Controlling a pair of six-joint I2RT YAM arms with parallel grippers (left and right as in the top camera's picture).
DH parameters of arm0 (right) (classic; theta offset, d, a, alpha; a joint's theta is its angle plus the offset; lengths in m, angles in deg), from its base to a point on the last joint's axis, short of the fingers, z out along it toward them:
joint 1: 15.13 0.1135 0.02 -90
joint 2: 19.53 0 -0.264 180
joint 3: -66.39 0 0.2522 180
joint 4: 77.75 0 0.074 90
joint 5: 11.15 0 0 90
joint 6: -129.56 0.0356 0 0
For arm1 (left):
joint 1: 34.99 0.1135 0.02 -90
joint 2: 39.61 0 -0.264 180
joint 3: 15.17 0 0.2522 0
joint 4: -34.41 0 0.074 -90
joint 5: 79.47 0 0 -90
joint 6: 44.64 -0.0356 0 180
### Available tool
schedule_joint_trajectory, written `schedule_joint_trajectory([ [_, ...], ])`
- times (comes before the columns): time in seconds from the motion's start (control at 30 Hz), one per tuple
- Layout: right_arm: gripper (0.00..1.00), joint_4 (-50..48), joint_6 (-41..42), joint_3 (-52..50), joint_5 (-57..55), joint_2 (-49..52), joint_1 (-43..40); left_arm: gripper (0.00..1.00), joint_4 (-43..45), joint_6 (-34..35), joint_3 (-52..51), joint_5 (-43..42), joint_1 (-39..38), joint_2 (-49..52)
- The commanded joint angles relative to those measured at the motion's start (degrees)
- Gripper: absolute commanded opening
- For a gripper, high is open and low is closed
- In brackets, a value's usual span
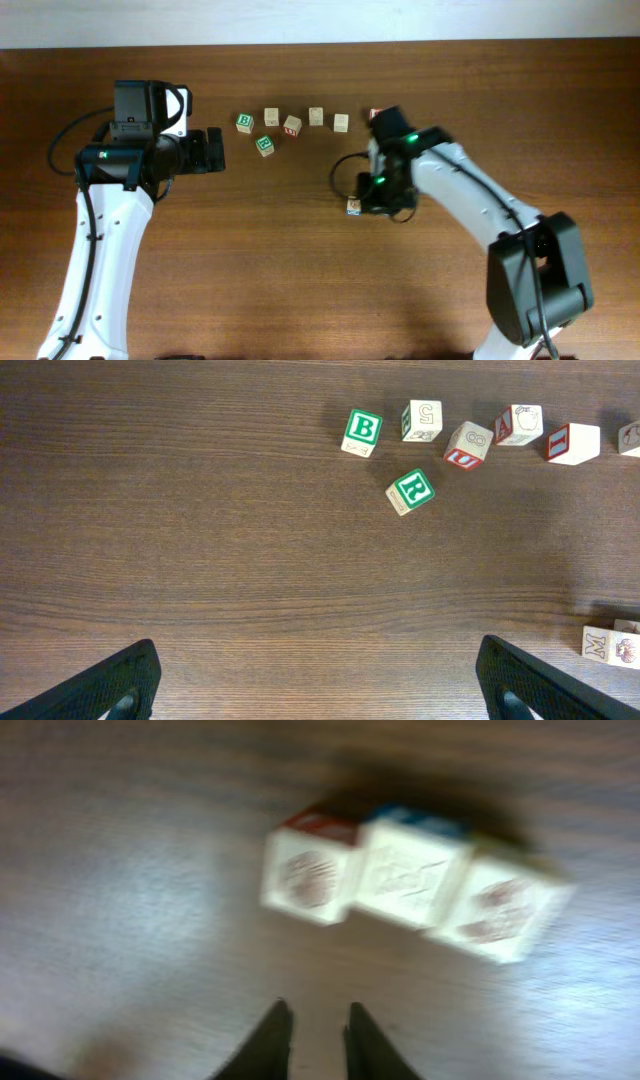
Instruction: Rotate 3 blocks
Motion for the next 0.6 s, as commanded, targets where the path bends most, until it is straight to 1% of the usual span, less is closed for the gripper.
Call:
schedule_joint_trajectory([
  [0.0,0.14,-0.1,12.7,-0.7,-8.0,0.2,5.4,0.99,0.1,0.8,1.0,0.2,0.1,0.1],
  [0.13,0.09,-2.0,13.7,-1.2,-7.7,3.3,7.4,0.99,0.1,0.8,1.0,0.2,0.1,0.1],
  [0.57,0.08,-5.2,14.1,-1.2,-8.8,5.1,6.6,0.99,0.1,0.8,1.0,0.2,0.1,0.1],
])
